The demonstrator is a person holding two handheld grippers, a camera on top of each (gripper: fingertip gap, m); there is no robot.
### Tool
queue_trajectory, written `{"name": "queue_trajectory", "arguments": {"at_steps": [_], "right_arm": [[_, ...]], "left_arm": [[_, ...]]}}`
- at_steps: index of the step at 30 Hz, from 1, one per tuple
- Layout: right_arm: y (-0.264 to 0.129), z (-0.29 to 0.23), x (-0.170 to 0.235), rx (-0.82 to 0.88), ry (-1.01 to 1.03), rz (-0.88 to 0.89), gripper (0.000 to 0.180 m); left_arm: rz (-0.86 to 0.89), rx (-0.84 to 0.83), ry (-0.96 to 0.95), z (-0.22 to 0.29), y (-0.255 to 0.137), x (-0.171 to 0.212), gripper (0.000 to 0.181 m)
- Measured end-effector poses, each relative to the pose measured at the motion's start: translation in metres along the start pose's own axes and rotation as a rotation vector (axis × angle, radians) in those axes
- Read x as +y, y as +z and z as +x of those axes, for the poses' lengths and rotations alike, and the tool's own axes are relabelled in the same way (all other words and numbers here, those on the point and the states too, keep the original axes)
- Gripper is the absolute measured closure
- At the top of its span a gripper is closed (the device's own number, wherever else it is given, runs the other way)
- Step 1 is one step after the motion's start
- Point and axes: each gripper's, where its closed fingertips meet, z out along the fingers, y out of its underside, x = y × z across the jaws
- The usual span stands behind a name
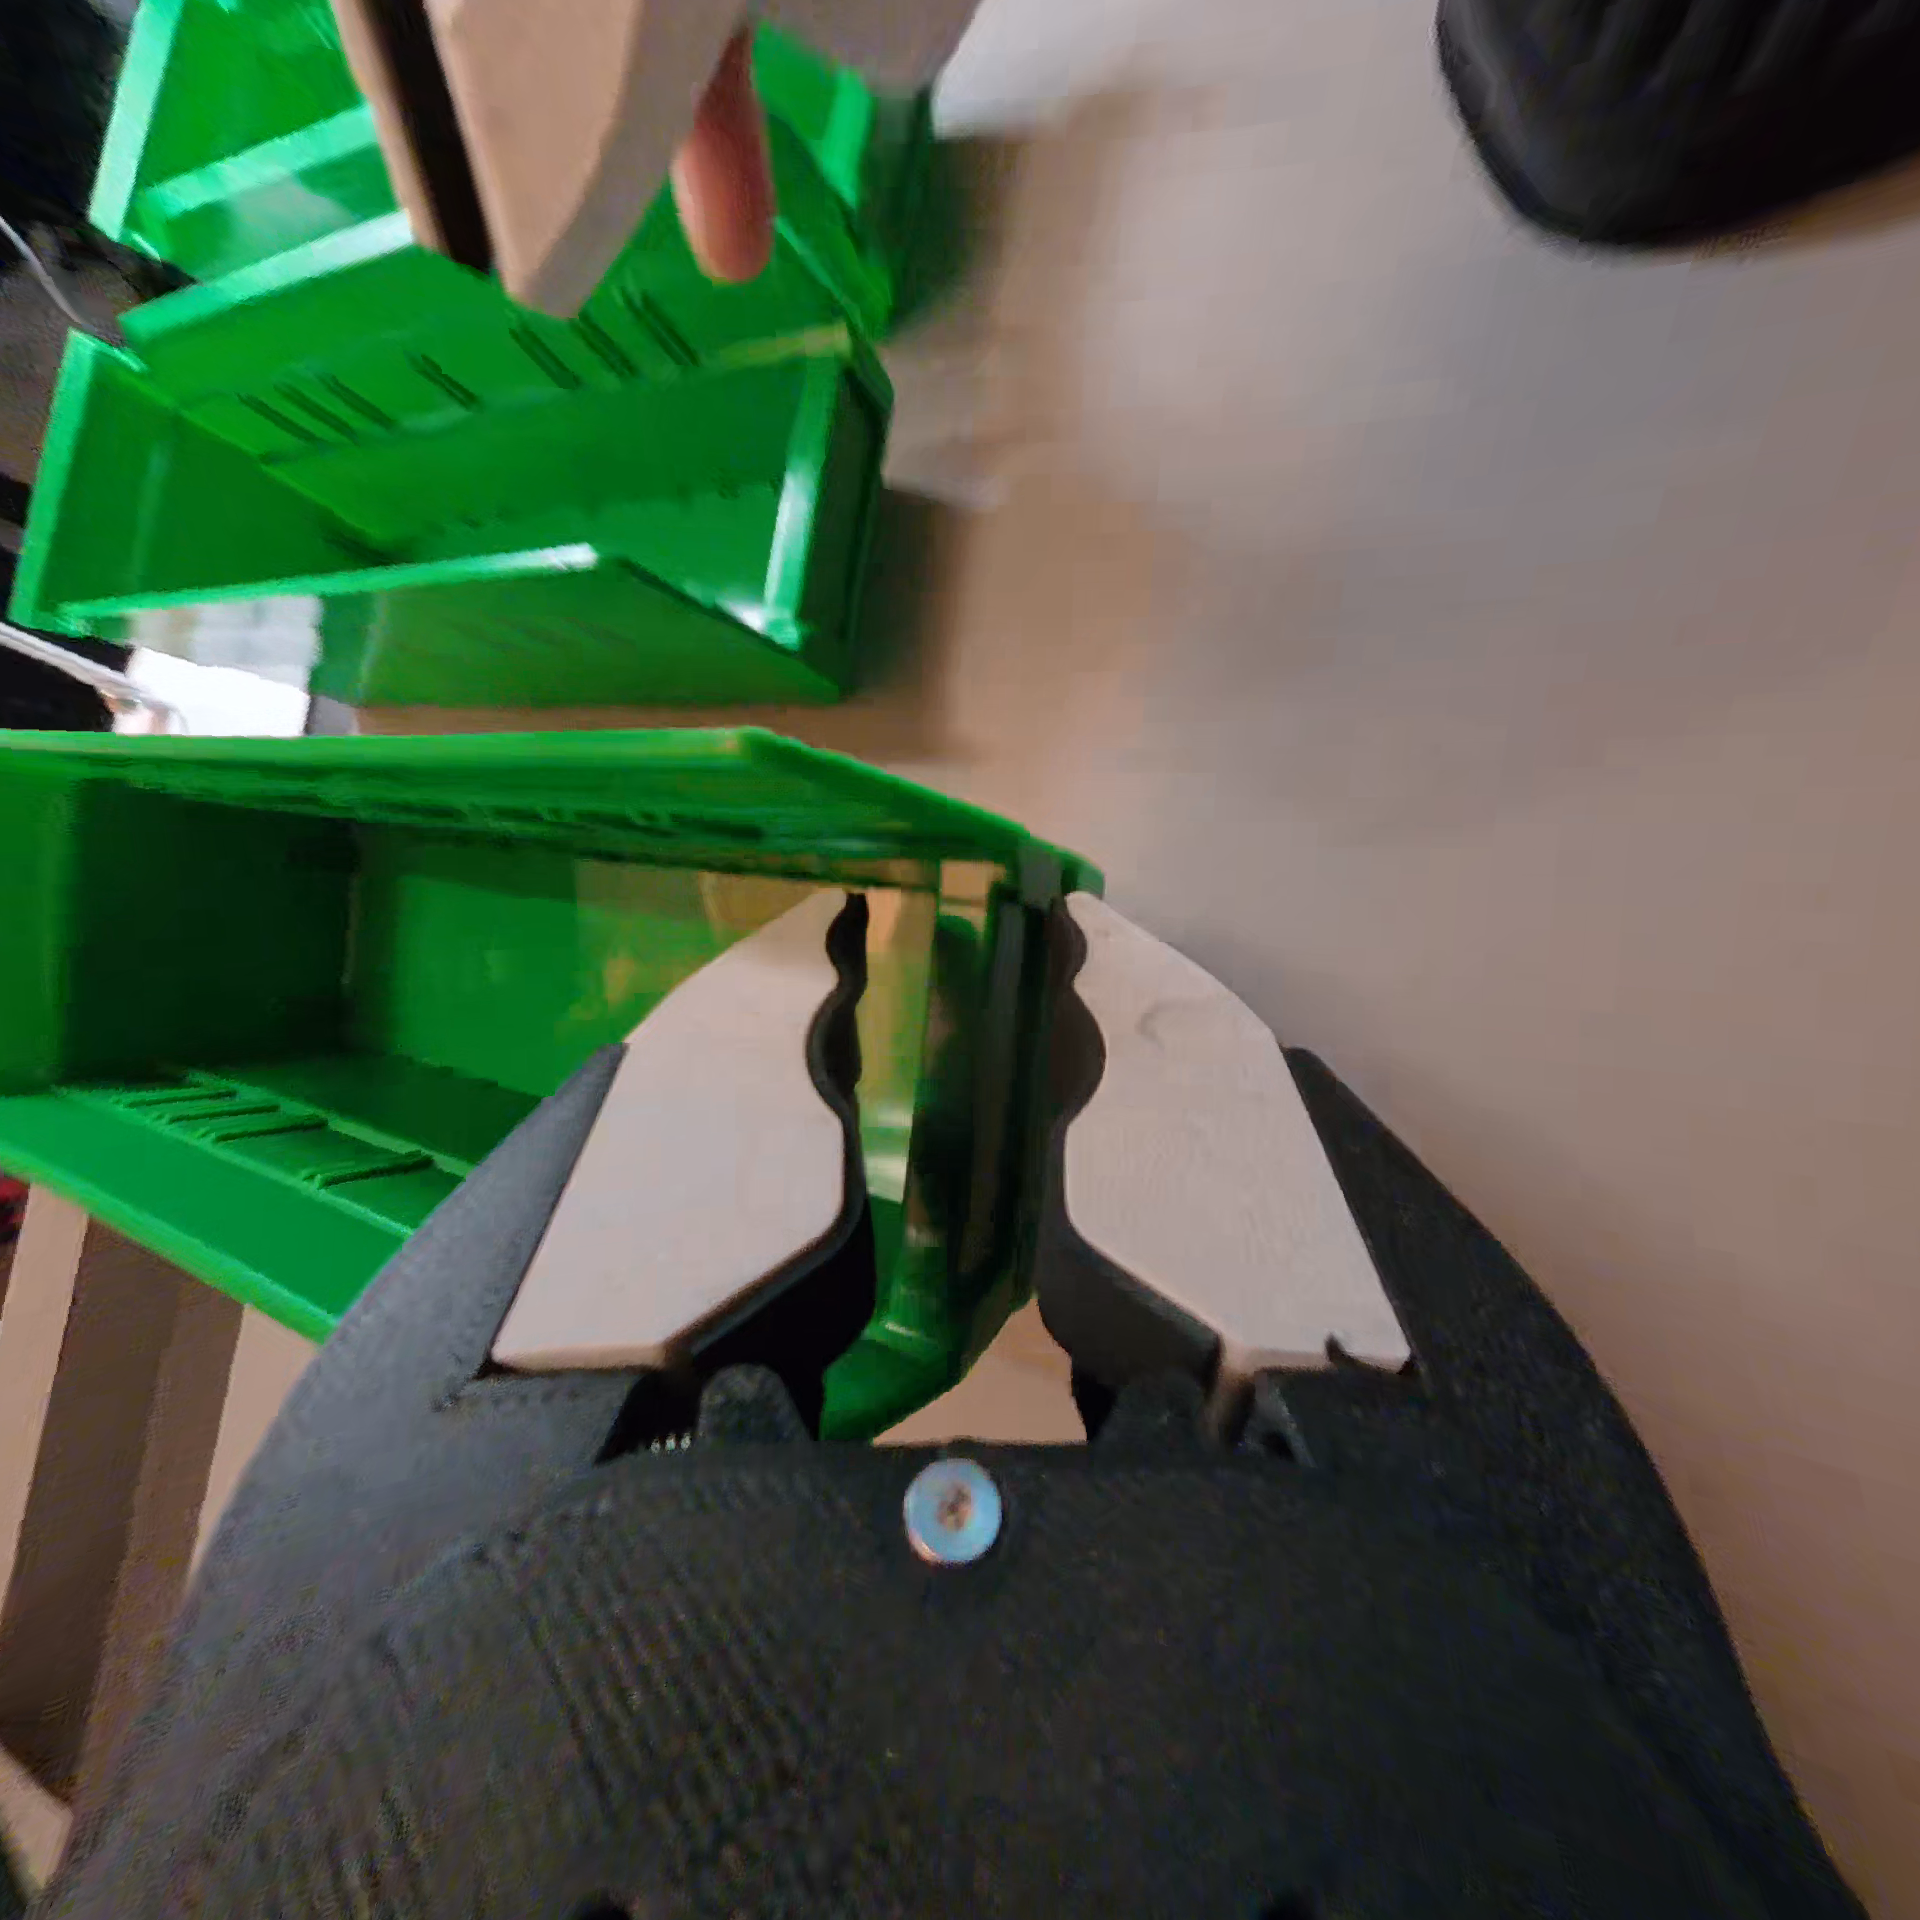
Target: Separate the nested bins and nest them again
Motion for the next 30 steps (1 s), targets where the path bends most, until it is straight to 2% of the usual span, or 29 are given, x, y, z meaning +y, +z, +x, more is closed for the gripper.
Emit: {"name": "queue_trajectory", "arguments": {"at_steps": [3,6,9,11,13,17,19,21,22,25,30], "right_arm": [[0.011,0.031,-0.015,0.032,-0.041,-0.050,0.164],[0.034,0.065,-0.026,0.059,-0.108,-0.129,0.160],[0.066,0.106,-0.031,0.086,-0.218,-0.240,0.155],[0.090,0.128,-0.028,0.067,-0.259,-0.346,0.152],[0.113,0.145,-0.020,0.036,-0.288,-0.469,0.147],[0.150,0.173,0.002,-0.007,-0.347,-0.697,0.141],[0.164,0.180,0.012,-0.037,-0.357,-0.770,0.143],[0.171,0.180,0.020,-0.079,-0.368,-0.818,0.164],[0.174,0.181,0.019,-0.089,-0.394,-0.823,0.169],[0.173,0.175,0.002,-0.141,-0.387,-0.803,0.171],[0.166,0.169,-0.036,-0.115,-0.483,-0.766,0.172]], "left_arm": [[0.193,-0.074,-0.062,-0.003,-0.021,-0.020,0.143],[0.465,-0.212,-0.198,-0.020,-0.062,-0.032,0.142],[0.583,-0.317,-0.375,-0.041,-0.087,-0.008,0.135],[0.533,-0.327,-0.450,-0.046,-0.079,0.021,0.124],[0.457,-0.250,-0.512,-0.039,-0.059,0.046,0.114],[0.319,-0.126,-0.538,-0.021,-0.025,0.074,0.108],[0.258,-0.104,-0.519,-0.014,-0.015,0.082,0.112],[0.196,-0.068,-0.507,-0.005,-0.004,0.090,0.121],[0.169,-0.063,-0.503,-0.002,0.000,0.094,0.128],[0.157,-0.010,-0.515,0.004,0.003,0.091,0.141],[0.154,-0.015,-0.573,0.002,0.007,0.089,0.147]]}}
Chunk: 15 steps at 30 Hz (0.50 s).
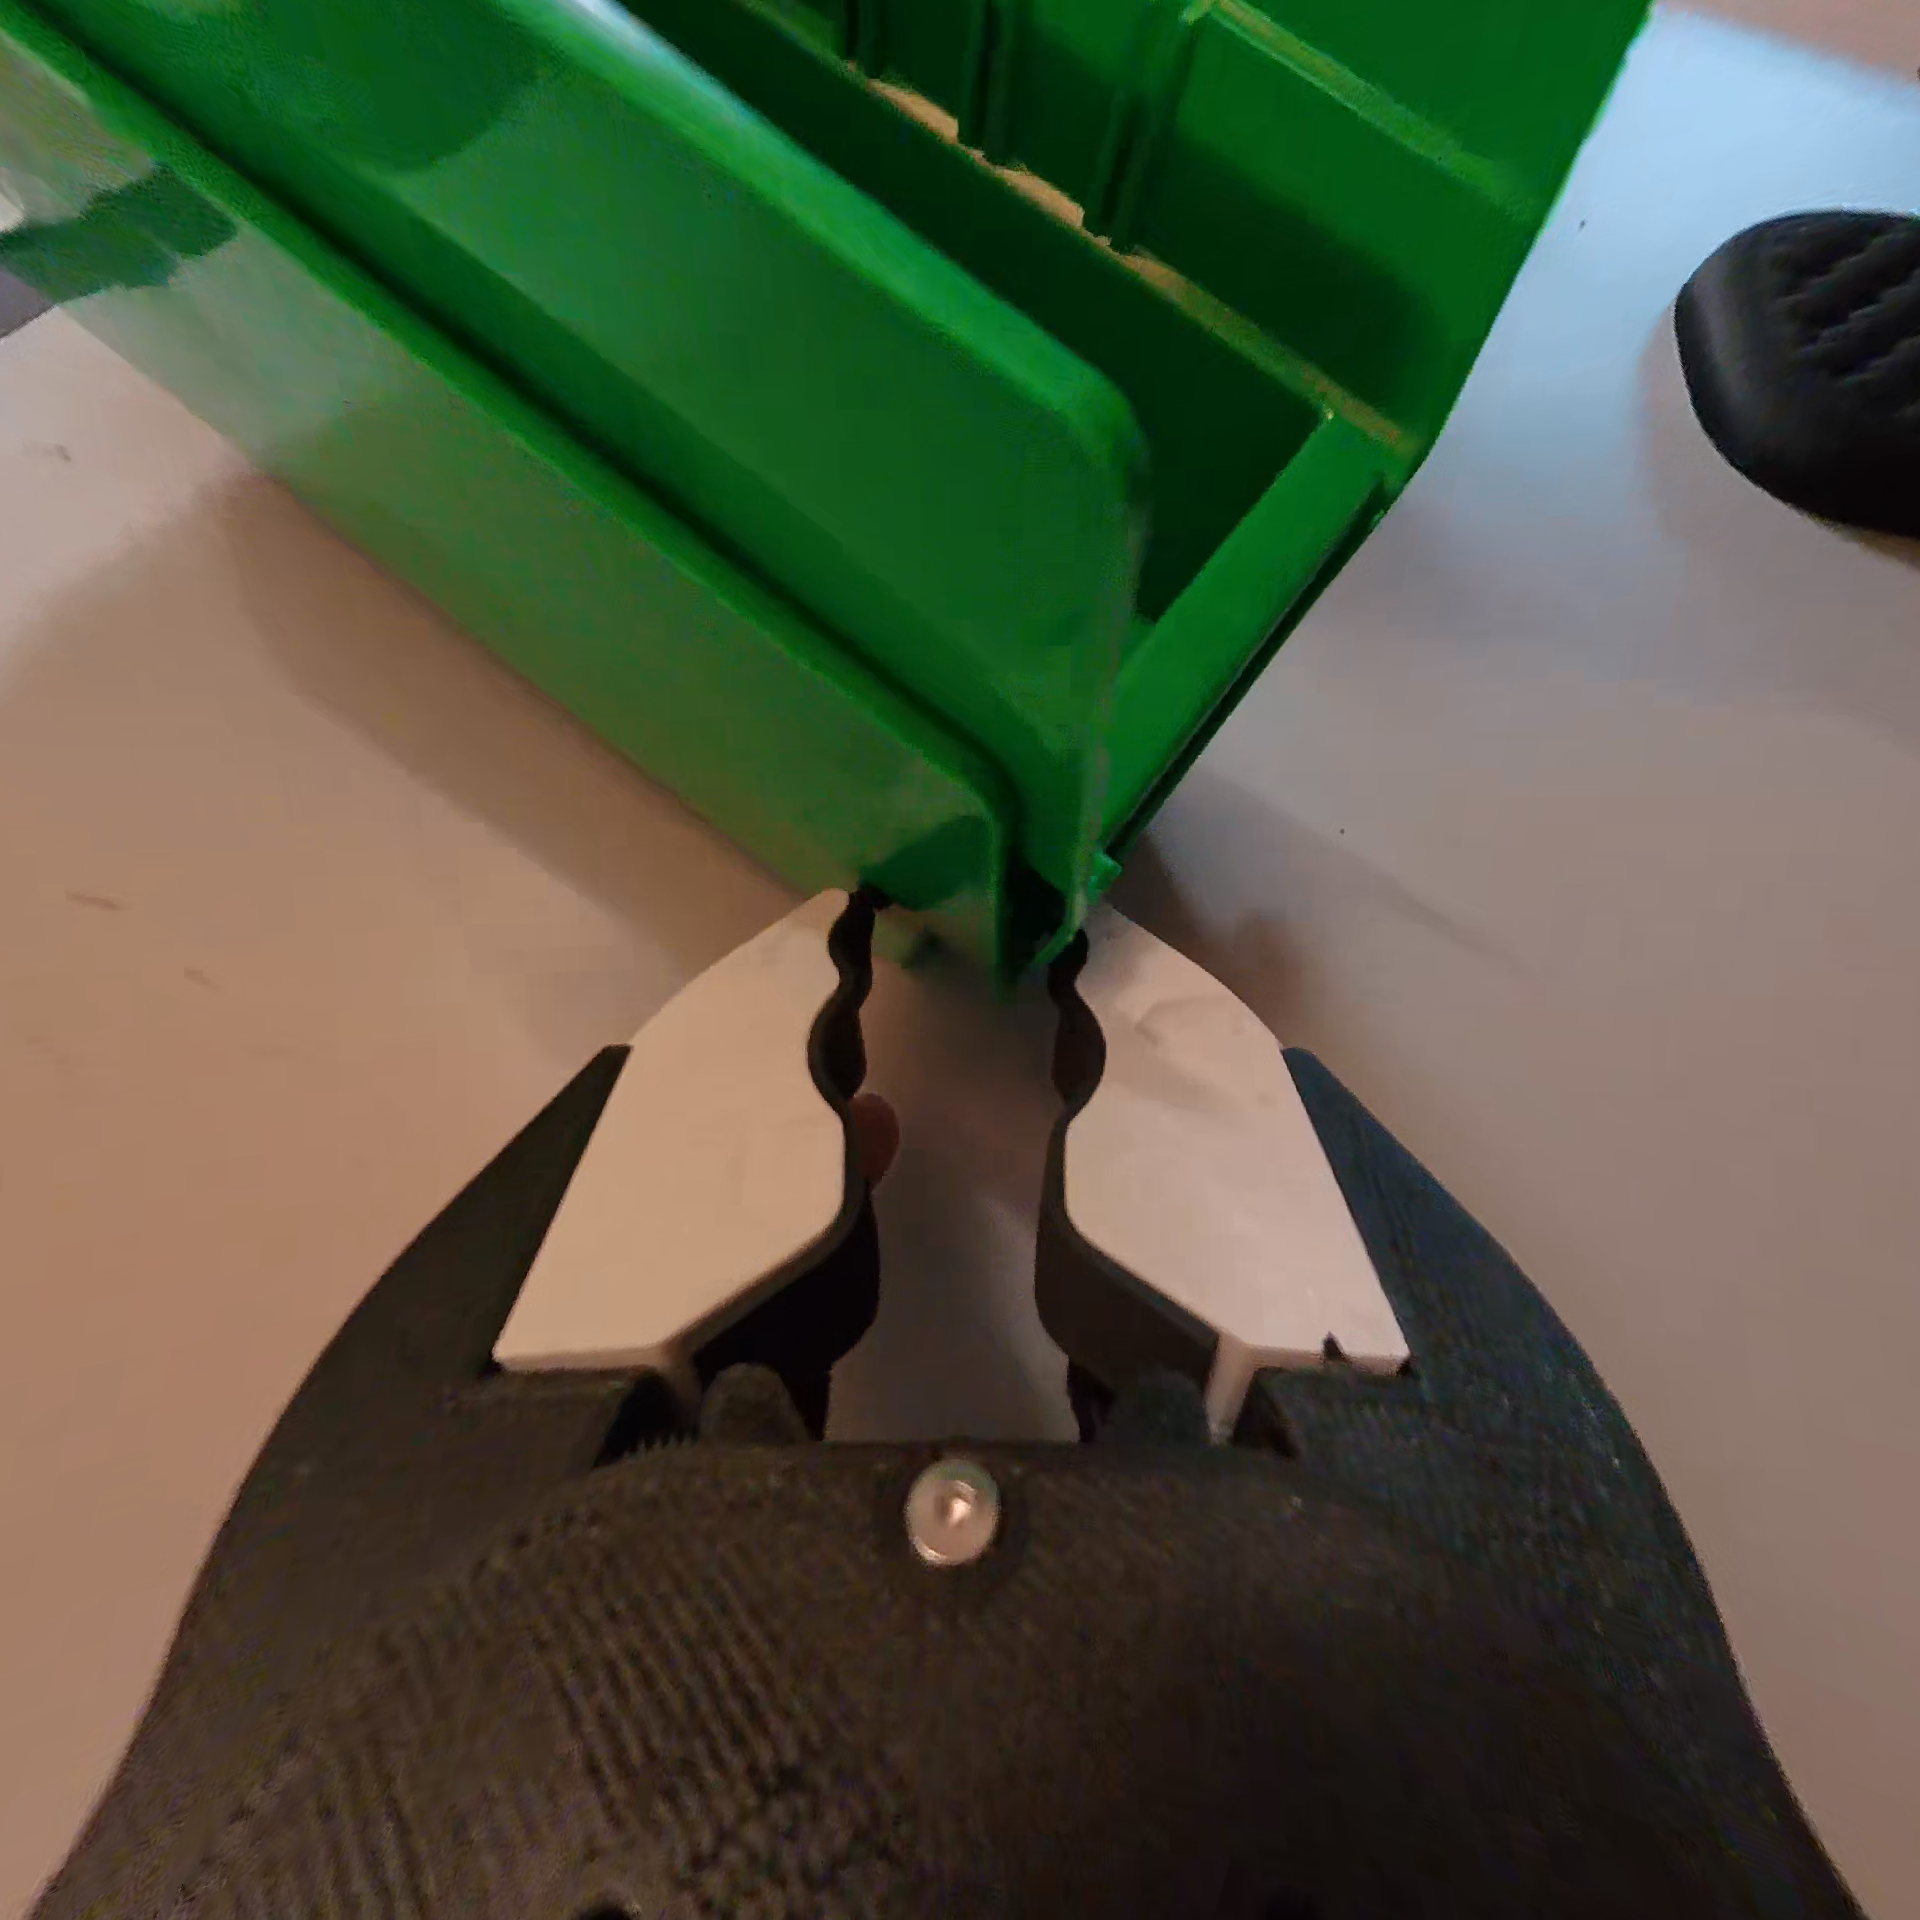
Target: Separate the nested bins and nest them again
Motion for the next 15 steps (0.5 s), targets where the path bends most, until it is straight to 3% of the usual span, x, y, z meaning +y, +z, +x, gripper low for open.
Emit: {"name": "queue_trajectory", "arguments": {"at_steps": [8,10,15], "right_arm": [[-0.041,0.005,-0.018,0.111,-0.056,0.099,0.172],[-0.049,0.007,-0.022,0.130,-0.045,0.155,0.172],[-0.056,0.006,-0.027,0.193,-0.089,0.188,0.171]], "left_arm": [[0.064,0.088,-0.176,0.009,-0.005,-0.010,0.170],[0.063,0.029,-0.132,0.001,-0.005,-0.009,0.170],[0.087,0.058,-0.169,0.008,-0.003,-0.014,0.170]]}}
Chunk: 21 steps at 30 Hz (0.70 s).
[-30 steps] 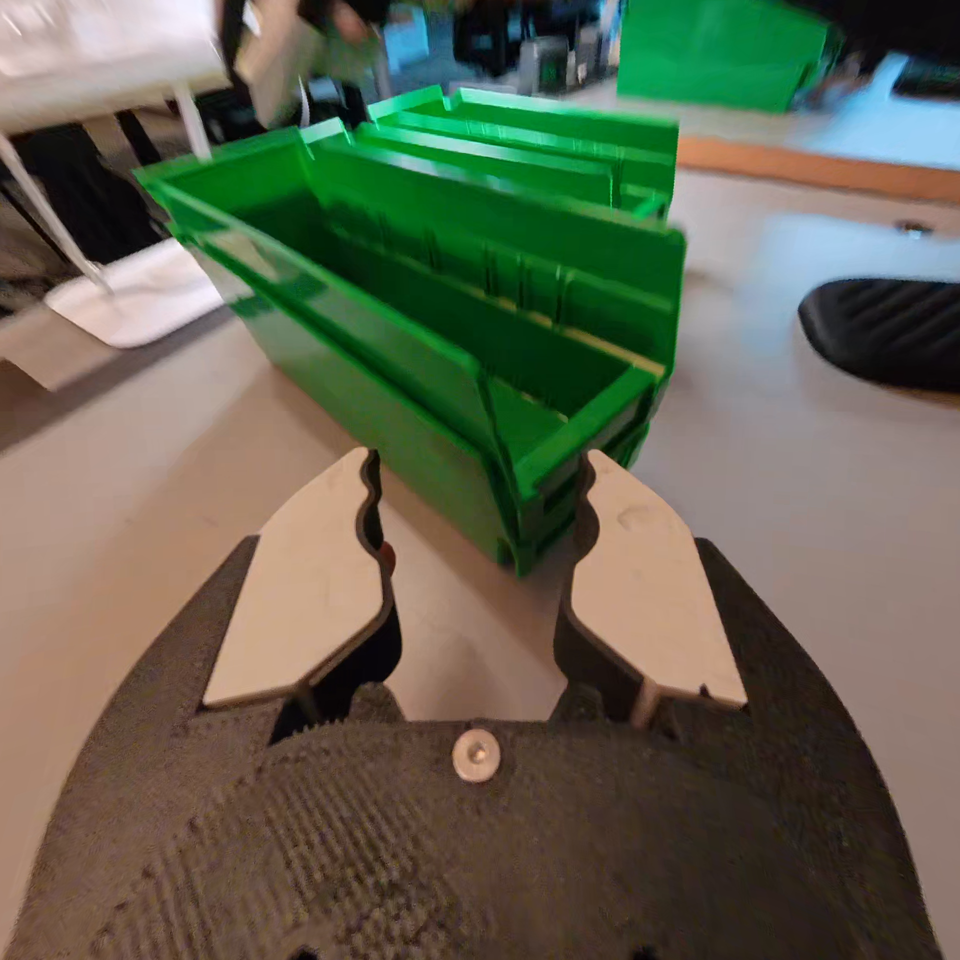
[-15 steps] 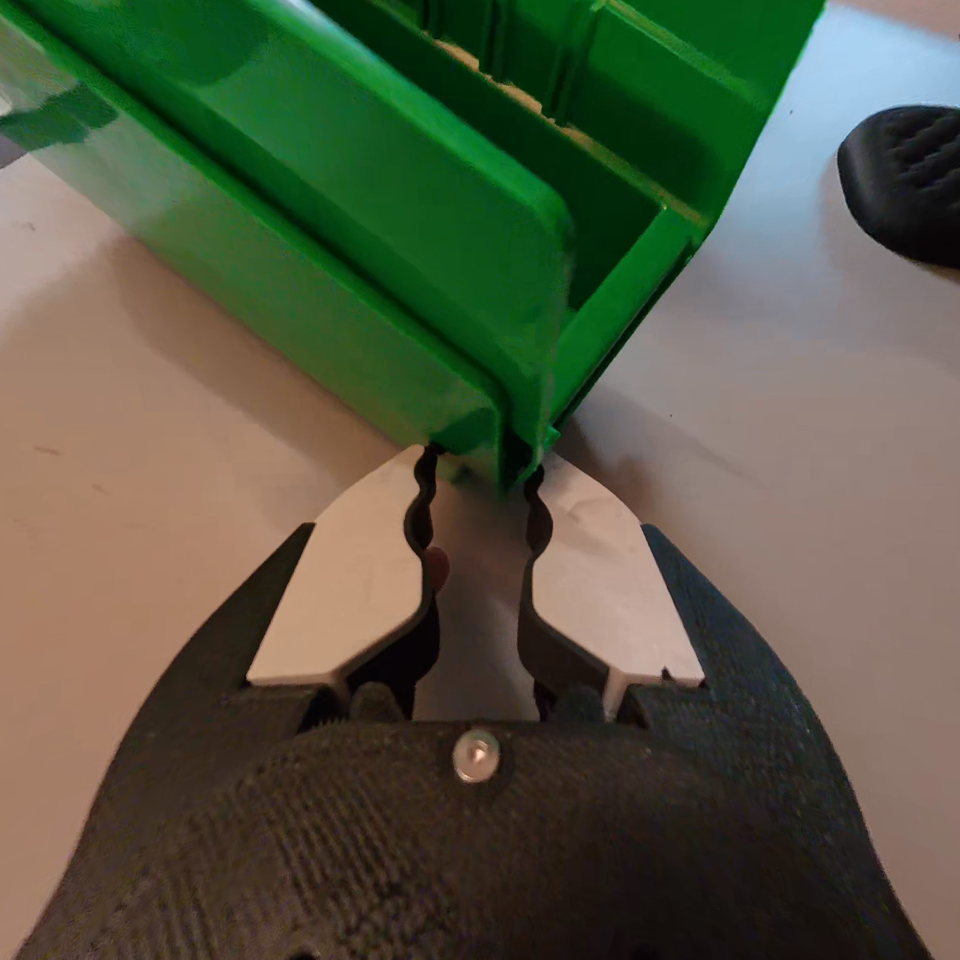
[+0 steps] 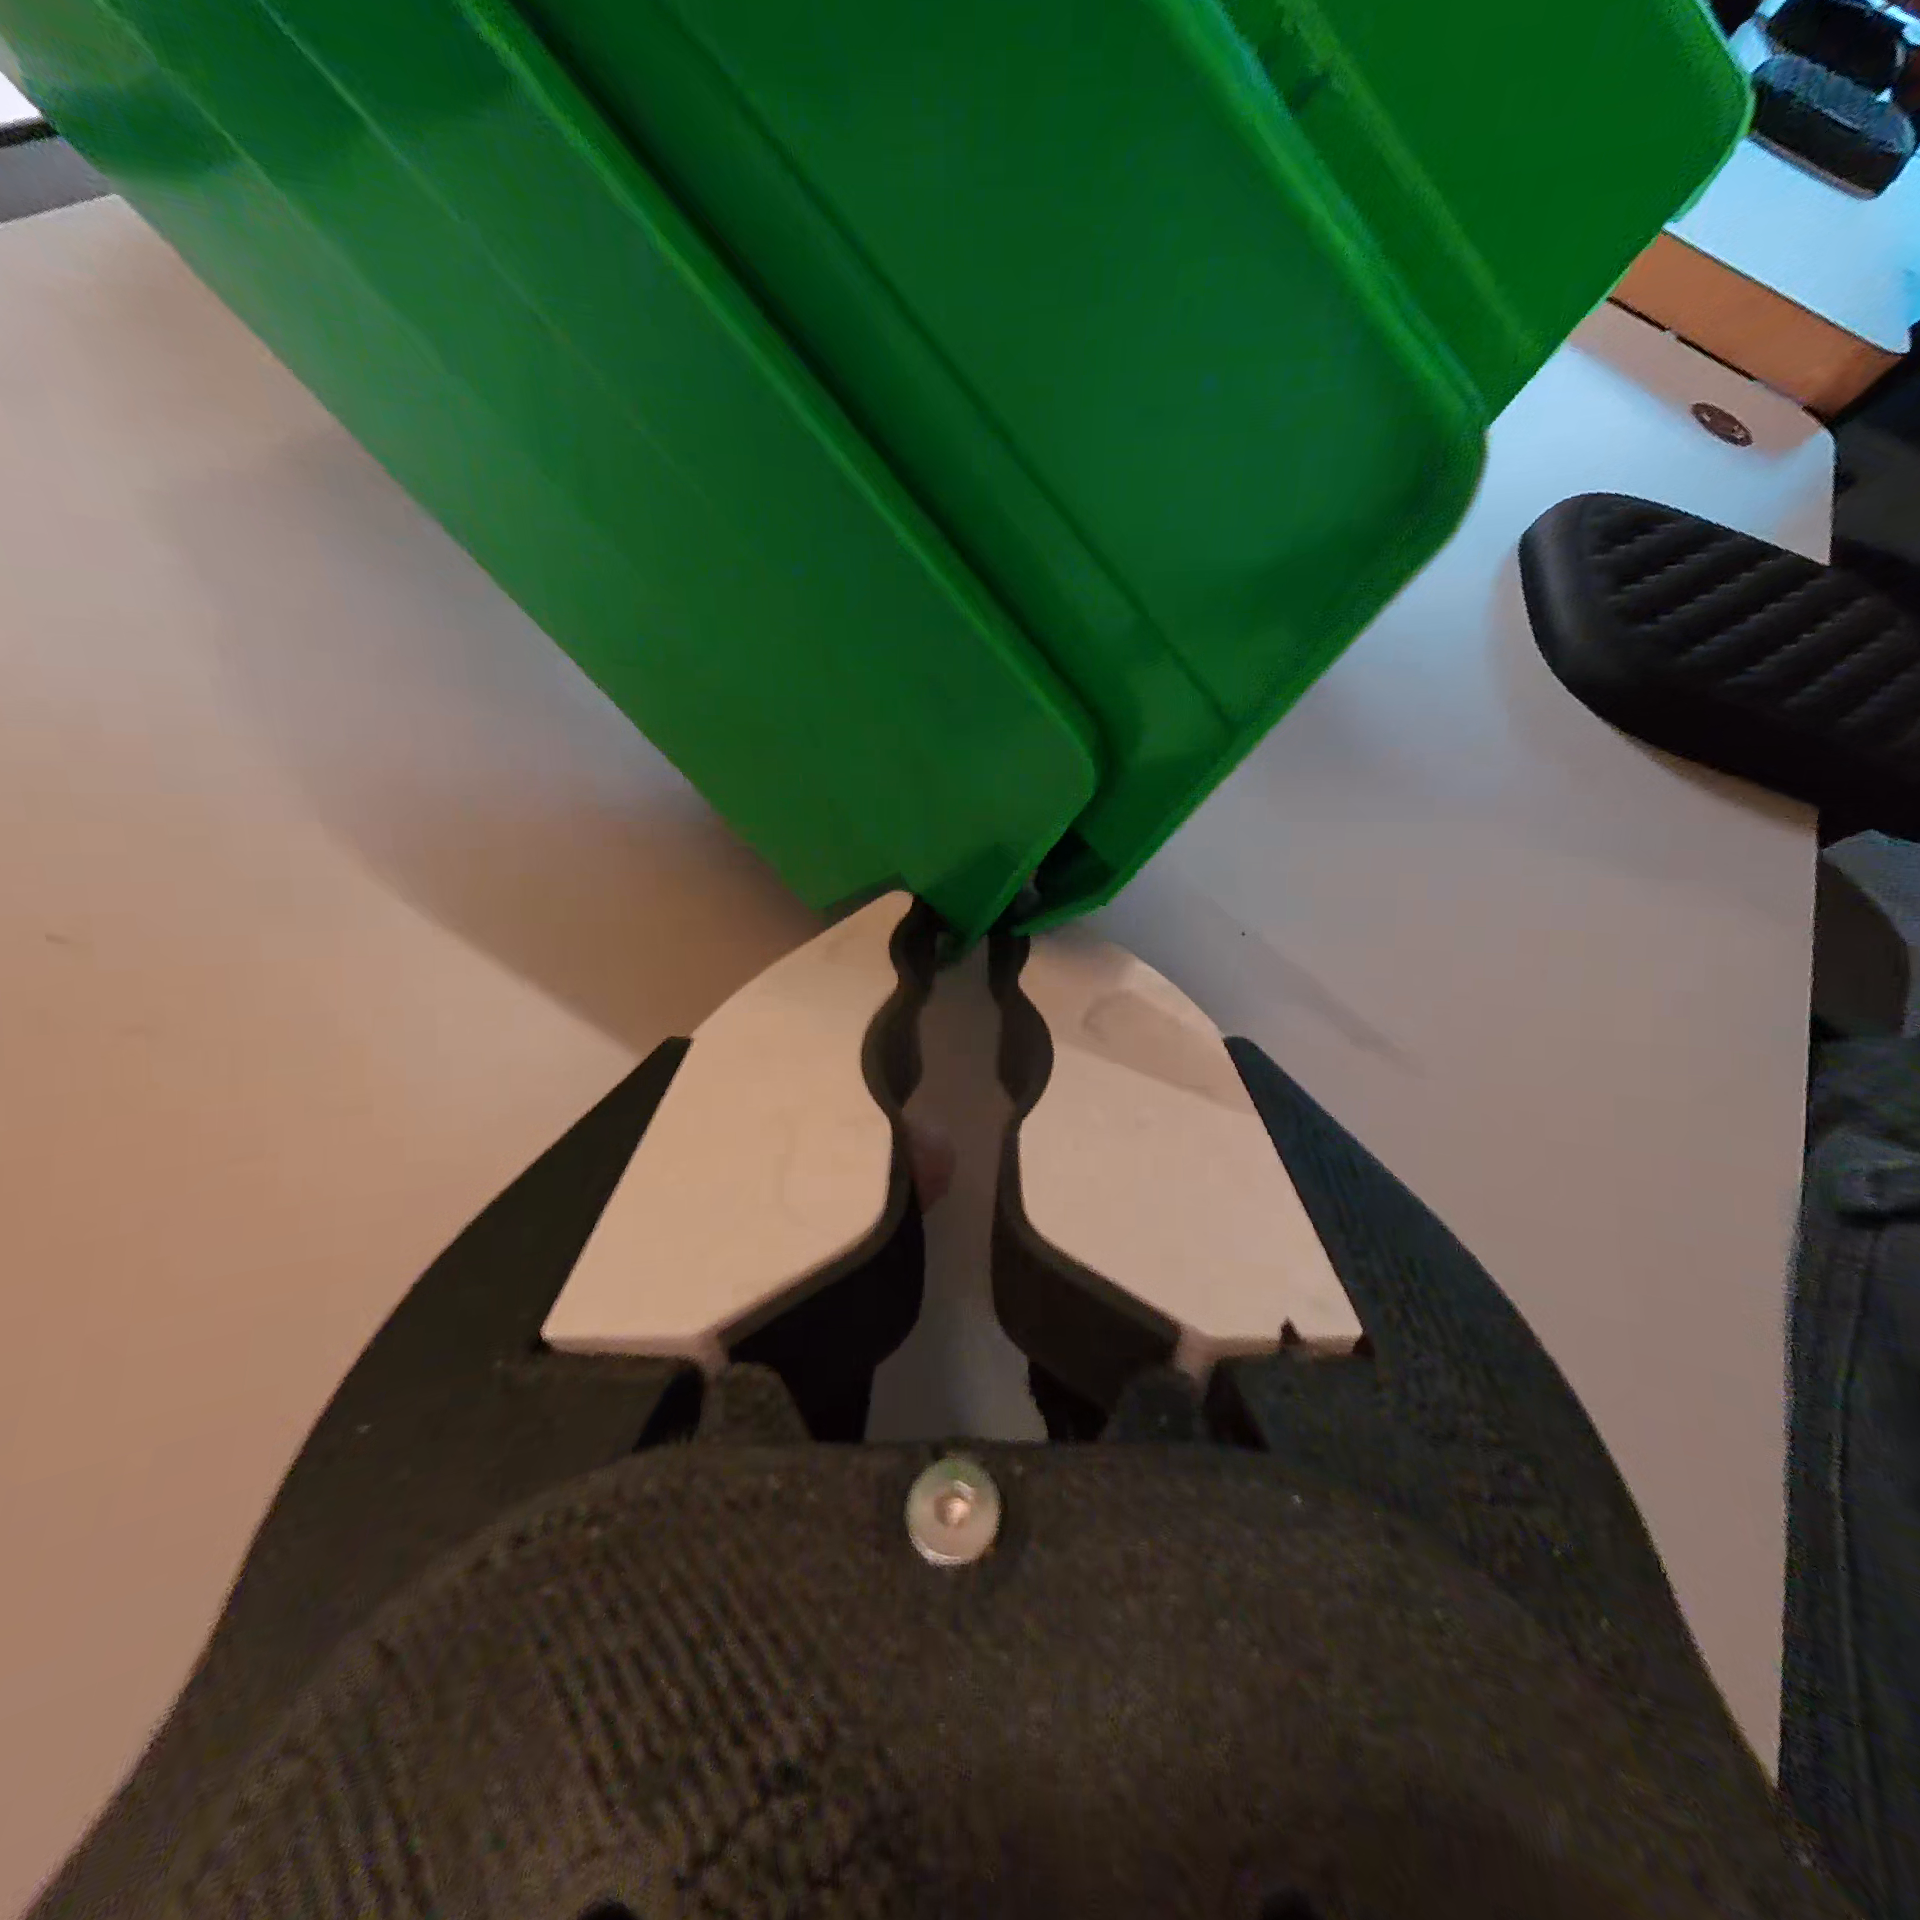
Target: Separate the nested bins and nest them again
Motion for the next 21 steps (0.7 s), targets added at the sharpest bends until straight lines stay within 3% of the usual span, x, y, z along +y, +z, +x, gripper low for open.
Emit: {"name": "queue_trajectory", "arguments": {"at_steps": [8,21], "right_arm": [[-0.013,-0.005,-0.011,0.015,-0.012,0.082,0.172],[-0.020,-0.012,-0.018,0.016,-0.002,0.156,0.173]], "left_arm": [[-0.015,0.044,-0.186,-0.004,0.001,0.009,0.169],[-0.041,0.052,-0.254,-0.005,0.004,0.018,0.168]]}}
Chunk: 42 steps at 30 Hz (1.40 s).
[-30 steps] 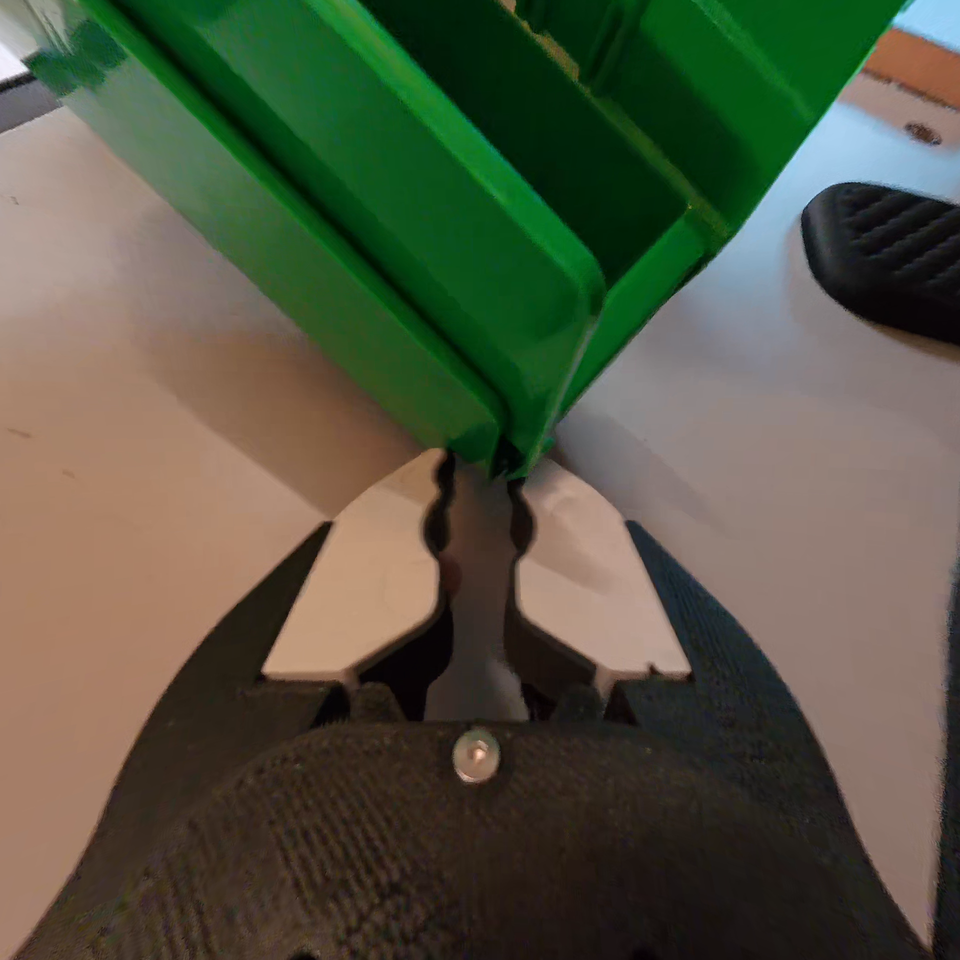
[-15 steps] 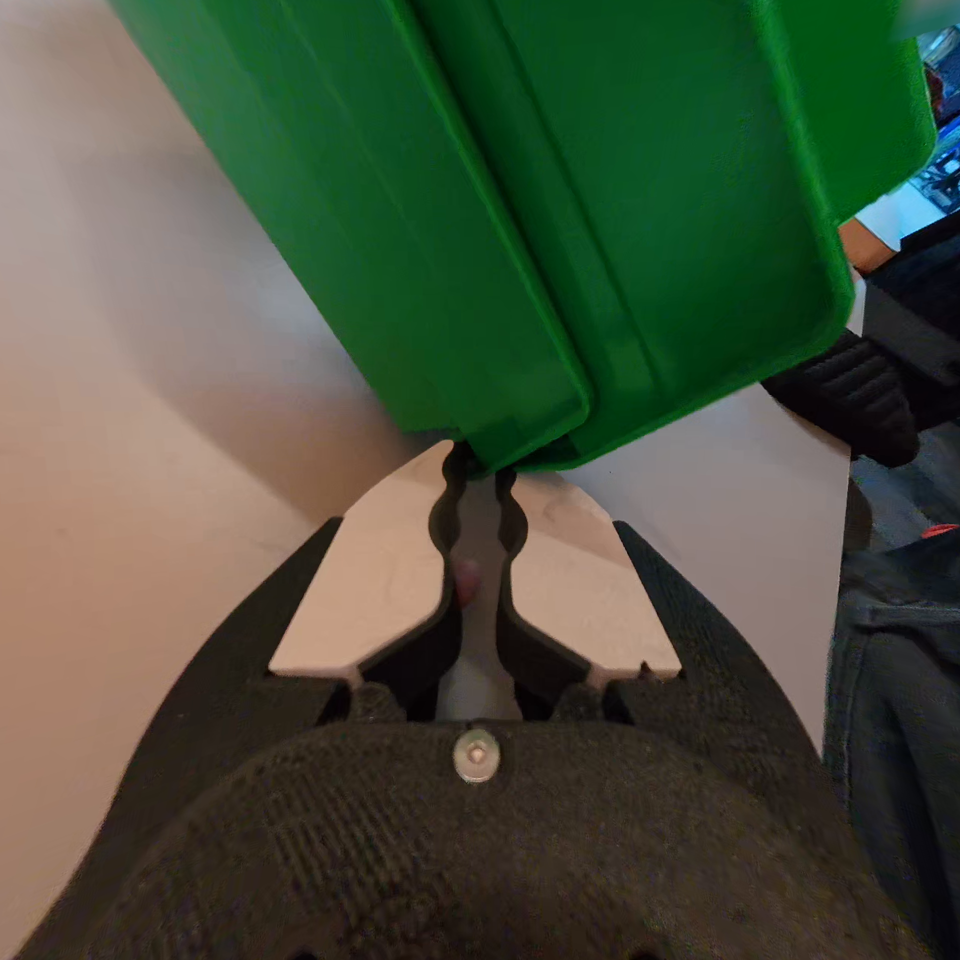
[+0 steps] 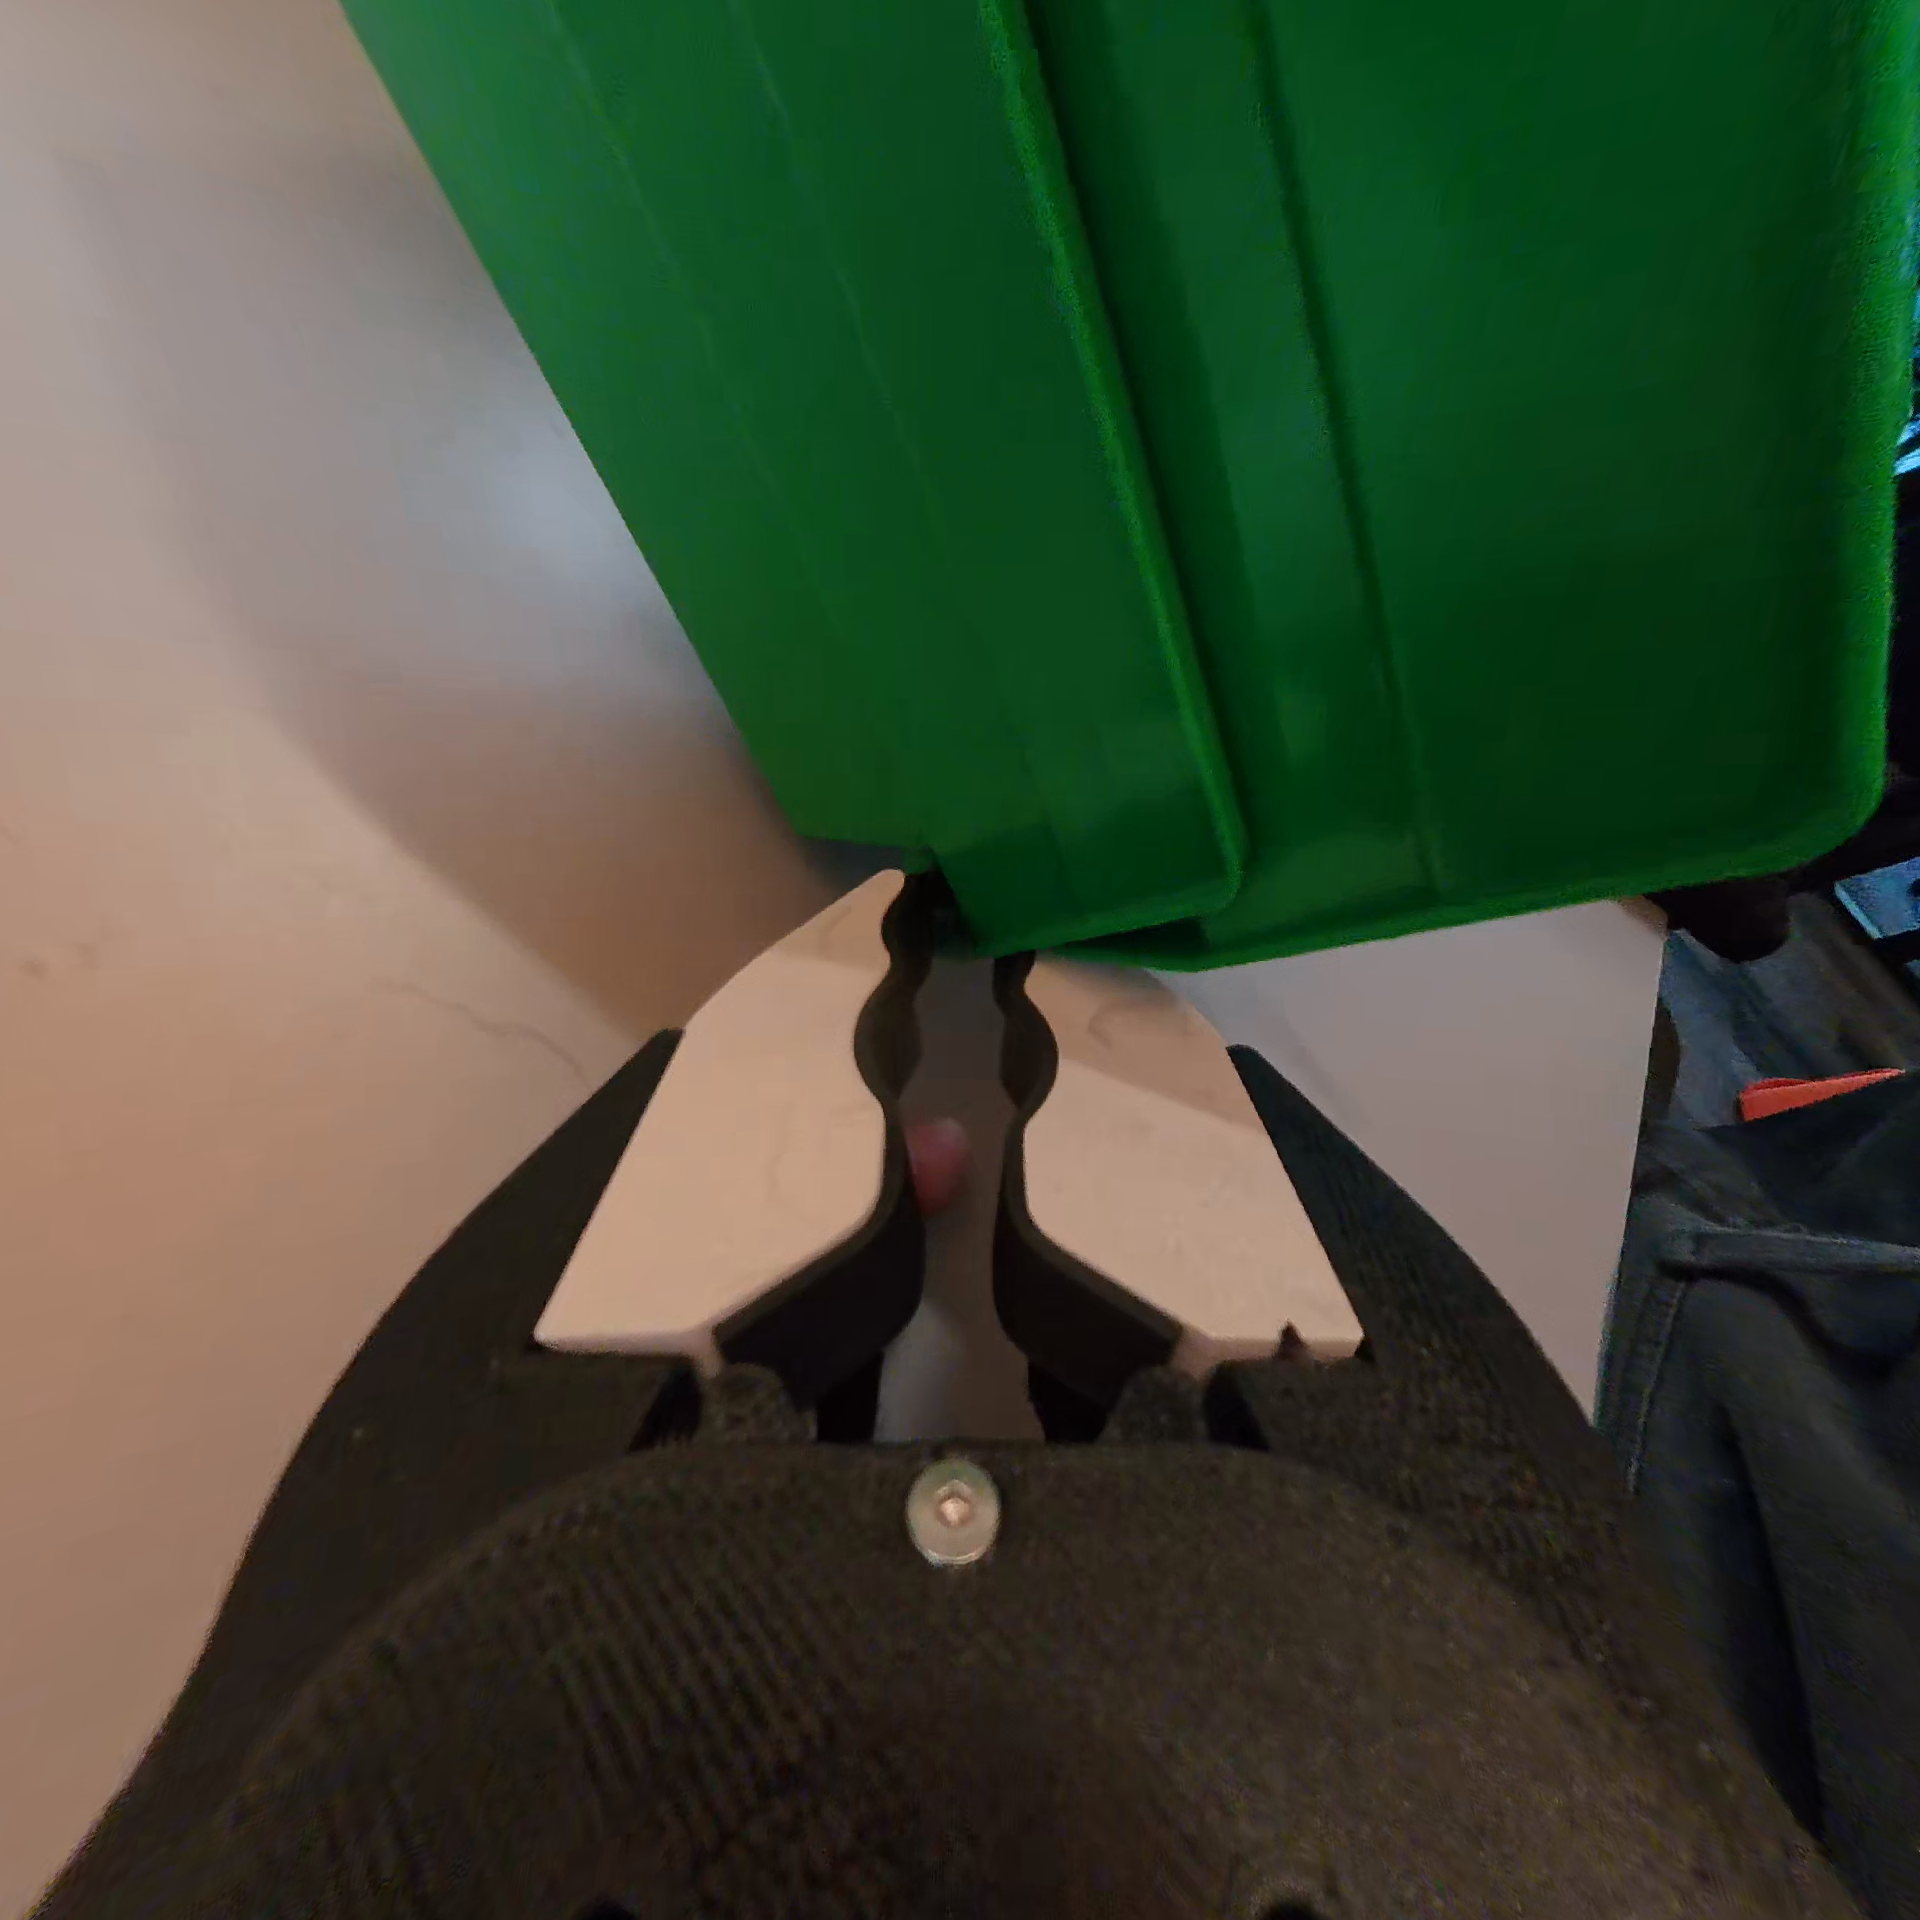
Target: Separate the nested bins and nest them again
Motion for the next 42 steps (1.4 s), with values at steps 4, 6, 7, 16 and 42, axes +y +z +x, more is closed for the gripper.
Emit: {"name": "queue_trajectory", "arguments": {"at_steps": [4,6,7,16,42], "right_arm": [[-0.002,-0.003,0.001,0.006,-0.005,0.012,0.173],[-0.005,-0.003,0.001,0.012,-0.009,0.022,0.173],[-0.006,-0.004,0.001,0.013,-0.008,0.026,0.173],[-0.006,-0.004,-0.004,-0.006,-0.003,0.026,0.173],[0.021,-0.003,0.023,0.036,-0.001,0.036,0.172]], "left_arm": [[-0.010,0.018,-0.023,0.002,0.001,0.002,0.168],[-0.011,0.018,-0.029,0.001,0.000,0.003,0.168],[-0.009,0.015,-0.029,0.001,0.000,0.003,0.168],[0.002,0.044,-0.022,0.008,-0.001,0.003,0.167],[0.172,0.138,0.262,0.027,-0.043,-0.042,0.135]]}}
